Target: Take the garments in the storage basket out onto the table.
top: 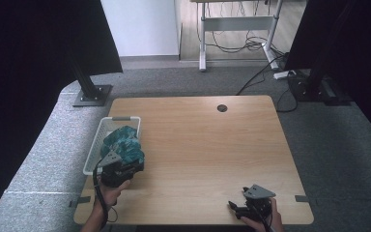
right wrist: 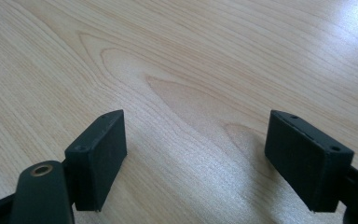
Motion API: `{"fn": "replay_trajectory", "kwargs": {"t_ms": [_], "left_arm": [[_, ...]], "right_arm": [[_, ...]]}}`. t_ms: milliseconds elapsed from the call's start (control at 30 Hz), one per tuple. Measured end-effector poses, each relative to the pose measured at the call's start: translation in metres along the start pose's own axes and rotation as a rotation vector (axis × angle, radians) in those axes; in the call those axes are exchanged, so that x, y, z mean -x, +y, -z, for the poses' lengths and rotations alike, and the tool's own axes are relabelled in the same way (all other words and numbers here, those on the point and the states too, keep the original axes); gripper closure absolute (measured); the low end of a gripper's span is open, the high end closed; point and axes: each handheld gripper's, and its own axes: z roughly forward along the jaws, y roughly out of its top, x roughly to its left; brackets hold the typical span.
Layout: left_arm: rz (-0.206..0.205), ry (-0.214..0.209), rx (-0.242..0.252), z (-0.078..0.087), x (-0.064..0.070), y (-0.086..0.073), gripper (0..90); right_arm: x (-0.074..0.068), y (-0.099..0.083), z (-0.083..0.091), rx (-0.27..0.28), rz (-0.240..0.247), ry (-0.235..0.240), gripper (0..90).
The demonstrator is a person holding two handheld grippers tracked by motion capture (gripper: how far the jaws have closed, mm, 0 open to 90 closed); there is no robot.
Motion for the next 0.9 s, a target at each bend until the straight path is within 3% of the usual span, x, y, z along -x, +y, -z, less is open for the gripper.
{"fn": "replay_trajectory", "kwargs": {"t_ms": [367,767,900], "left_arm": [[-0.007,-0.102,0.049,-0.005,0.025,0.024,85.8],[-0.058,-0.178,0.037,-0.027,0.056,0.034,85.7],[-0.054,-0.192,0.028,-0.036,0.06,0.035,85.7]], "right_arm": [[0.0,0.0,0.0,0.0,0.002,0.002,20.3],[0.0,0.0,0.0,0.0,0.004,0.003,20.3],[0.0,-0.001,0.001,0.001,0.005,0.004,20.3]]}}
